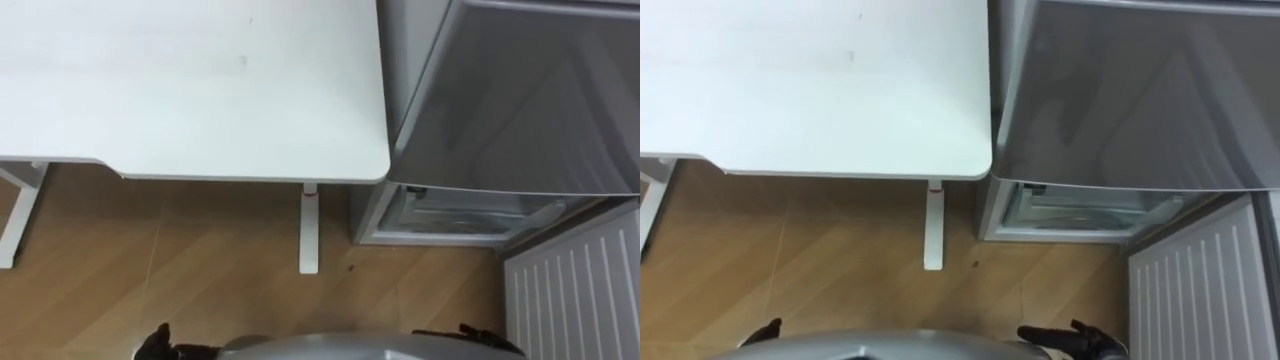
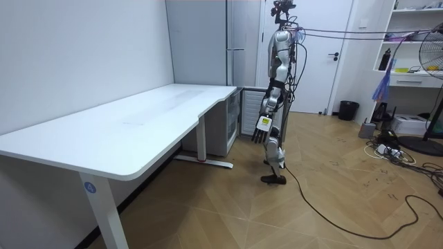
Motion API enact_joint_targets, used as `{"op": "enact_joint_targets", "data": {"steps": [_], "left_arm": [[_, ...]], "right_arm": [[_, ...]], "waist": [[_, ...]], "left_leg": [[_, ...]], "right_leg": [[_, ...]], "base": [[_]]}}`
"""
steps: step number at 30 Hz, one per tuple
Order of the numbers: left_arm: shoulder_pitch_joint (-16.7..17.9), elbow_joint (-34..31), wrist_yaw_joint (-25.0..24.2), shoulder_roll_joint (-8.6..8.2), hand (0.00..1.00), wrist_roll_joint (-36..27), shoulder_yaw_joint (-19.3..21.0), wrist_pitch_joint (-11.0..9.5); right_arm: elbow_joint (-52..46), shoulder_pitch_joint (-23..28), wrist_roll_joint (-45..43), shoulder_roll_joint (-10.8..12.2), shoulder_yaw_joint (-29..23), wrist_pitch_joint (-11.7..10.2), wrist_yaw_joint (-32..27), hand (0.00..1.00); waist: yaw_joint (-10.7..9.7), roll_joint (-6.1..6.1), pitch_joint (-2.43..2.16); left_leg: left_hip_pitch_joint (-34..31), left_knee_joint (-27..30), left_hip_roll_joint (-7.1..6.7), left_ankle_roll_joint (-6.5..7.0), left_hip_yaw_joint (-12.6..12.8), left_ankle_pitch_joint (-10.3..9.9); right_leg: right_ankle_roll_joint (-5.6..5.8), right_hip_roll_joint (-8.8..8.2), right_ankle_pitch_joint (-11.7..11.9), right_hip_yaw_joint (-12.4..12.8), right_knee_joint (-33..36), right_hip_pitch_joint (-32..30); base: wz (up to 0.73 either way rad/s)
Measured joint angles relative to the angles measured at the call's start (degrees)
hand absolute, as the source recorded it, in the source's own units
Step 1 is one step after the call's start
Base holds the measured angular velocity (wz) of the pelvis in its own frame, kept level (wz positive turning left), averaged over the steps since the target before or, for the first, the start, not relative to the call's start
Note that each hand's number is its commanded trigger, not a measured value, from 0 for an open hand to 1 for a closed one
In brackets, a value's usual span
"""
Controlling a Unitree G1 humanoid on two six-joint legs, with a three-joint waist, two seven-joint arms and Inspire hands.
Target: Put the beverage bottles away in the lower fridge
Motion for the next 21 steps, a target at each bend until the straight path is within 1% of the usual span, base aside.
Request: {"op": "enact_joint_targets", "data": {"steps": [1,2,4,5,6,7,8,9,10,11,12,13,14,15,16,17,18,19,21], "left_arm": [[-0.02,0.00,-0.03,0.07,0.00,1.50,0.06,0.00],[-0.03,0.00,-0.05,0.10,0.00,2.04,0.07,0.00],[-0.22,0.00,-0.17,0.16,0.00,2.95,0.01,-0.01],[-0.33,0.00,-0.25,0.25,0.00,2.94,-0.05,-0.03],[-0.44,-0.01,-0.29,0.35,0.00,2.96,-0.05,-0.17],[-0.34,-0.02,-0.24,0.37,0.00,3.03,0.05,-0.20],[-0.24,-0.02,-0.21,0.38,0.00,3.05,0.08,-0.20],[-0.06,-0.02,-0.18,0.39,0.00,3.70,0.31,-0.27],[-0.04,-0.03,-0.20,0.41,0.00,4.68,1.28,-0.56],[-0.03,-0.08,-0.20,0.49,0.00,5.07,1.82,-0.71],[0.00,-0.18,-0.17,0.88,0.00,5.25,2.33,-0.87],[0.09,-0.23,-0.16,1.36,0.00,5.52,2.30,-0.97],[0.15,-0.23,-0.16,1.61,0.00,6.04,2.34,-0.99],[0.25,-0.24,-0.15,2.13,0.00,7.10,2.37,-1.01],[0.52,-0.29,-0.10,2.42,0.00,7.85,2.60,-1.05],[0.68,-0.46,-0.07,2.43,0.00,8.09,2.87,-1.07],[1.16,-0.95,-0.05,2.43,0.00,8.63,3.41,-1.08],[1.78,-1.43,0.02,2.46,0.00,9.10,3.72,-1.08],[2.50,-2.60,0.04,2.44,0.00,9.15,3.81,-0.93]], "right_arm": [[-0.96,-0.05,-1.44,0.01,-0.68,0.02,-0.61,0.00],[-1.31,-0.01,-2.39,0.01,-1.14,0.01,-1.05,0.00],[-2.22,-0.03,-4.90,-0.02,-2.25,-0.29,-3.74,0.00],[-2.42,-0.05,-5.13,-0.03,-2.24,-0.35,-4.47,0.00],[-3.31,-0.03,-5.77,-0.13,-2.26,-0.30,-5.96,0.00],[-4.96,-0.01,-7.29,-0.28,-3.16,-0.28,-7.15,0.00],[-5.66,-0.14,-7.98,-0.33,-4.27,-0.35,-7.61,0.00],[-7.43,-0.28,-9.92,-0.57,-6.44,-0.65,-9.05,0.00],[-10.36,-0.09,-11.71,-0.81,-8.95,-0.76,-10.50,0.00],[-12.49,0.11,-12.29,-0.86,-10.14,-0.78,-11.32,0.00],[-17.19,0.39,-13.25,-1.16,-11.93,-0.87,-13.07,0.00],[-21.73,0.37,-14.41,-1.86,-12.88,-1.20,-14.78,0.00],[-24.04,0.36,-15.50,-2.13,-13.47,-1.33,-15.67,0.00],[-28.05,0.37,-17.42,-2.65,-14.45,-2.20,-17.64,0.00],[-31.68,0.31,-18.91,-2.95,-16.12,-2.88,-19.52,0.00],[-33.58,0.29,-19.57,-3.03,-16.96,-3.14,-20.53,0.00],[-36.46,0.38,-20.54,-3.25,-18.32,-4.24,-22.42,0.00],[-38.41,0.51,-21.13,-3.41,-19.38,-4.88,-24.21,0.00],[-42.12,1.59,-22.20,-3.50,-20.73,-4.97,-26.81,0.00]], "waist": [[-0.02,-0.23,-0.02],[-0.04,-0.10,-0.13],[-0.16,-0.20,-0.16],[-0.17,-0.31,-0.24],[-0.15,-0.49,-0.42],[-0.35,-0.71,-0.47],[-0.40,-0.68,-0.48],[-0.61,-0.86,-0.36],[-1.36,-1.03,-0.45],[-1.71,-1.02,-0.48],[-2.13,-1.01,-0.52],[-2.66,-1.40,-0.38],[-3.13,-1.29,-0.48],[-3.64,-1.28,-0.60],[-3.70,-1.57,-0.70],[-3.74,-1.52,-0.74],[-3.89,-1.67,-0.73],[-4.25,-1.71,-0.68],[-4.94,-2.10,-0.85]], "left_leg": [[-0.01,0.00,0.00,0.00,0.00,0.00],[0.01,0.01,0.01,0.00,0.06,0.00],[0.14,0.01,0.07,0.01,0.44,0.00],[0.16,-0.01,0.09,0.01,0.56,0.00],[0.17,-0.10,0.13,0.01,0.85,0.00],[0.32,-0.22,0.16,0.02,1.30,0.02],[0.54,-0.23,0.16,0.05,1.47,0.06],[0.84,-0.22,0.16,0.10,1.89,0.09],[0.92,-0.23,0.14,0.10,2.05,0.09],[0.94,-0.27,0.13,0.13,2.05,0.10],[0.92,-0.39,0.14,0.19,2.38,0.14],[0.89,-0.48,0.19,0.29,2.69,0.23],[0.88,-0.67,0.16,0.29,2.79,0.37],[0.93,-1.06,0.10,0.30,3.08,0.62],[1.04,-1.13,0.21,0.29,3.65,0.66],[1.08,-1.15,0.25,0.29,3.84,0.67],[1.24,-1.17,0.33,0.29,4.13,0.67],[1.38,-1.27,0.39,0.28,4.22,0.67],[1.43,-1.49,0.42,0.27,4.21,0.67]], "right_leg": [[0.00,0.08,0.04,0.41,0.00,-0.01],[-0.01,0.13,0.07,0.92,-0.01,-0.01],[-0.07,0.28,0.25,1.68,-0.06,-0.10],[-0.07,0.28,0.25,1.75,-0.02,-0.14],[-0.08,0.34,0.26,2.11,0.08,-0.33],[-0.10,0.37,0.31,2.60,0.10,-0.32],[-0.10,0.39,0.37,2.87,0.11,-0.25],[-0.07,0.38,0.44,3.26,0.12,-0.24],[-0.02,0.36,0.47,3.57,0.13,-0.35],[0.01,0.36,0.49,3.70,0.12,-0.36],[0.00,0.42,0.55,4.39,0.19,-0.76],[-0.02,0.45,0.76,4.70,0.23,-1.14],[0.00,0.44,0.83,4.80,0.25,-1.23],[0.01,0.43,0.91,5.10,0.24,-1.36],[-0.05,0.53,1.04,5.52,0.29,-1.72],[-0.06,0.60,1.09,5.89,0.36,-1.85],[-0.07,0.70,1.16,6.31,0.37,-1.89],[-0.11,0.77,1.20,6.41,0.35,-1.80],[-0.12,0.80,1.20,6.42,0.34,-1.84]], "base": [[0.00],[-0.06],[-0.09],[-0.10],[-0.15],[-0.18],[-0.21],[-0.16],[-0.12],[-0.11],[-0.14],[-0.16],[-0.12],[-0.13],[-0.17],[-0.21],[-0.15],[-0.09],[0.00]]}}
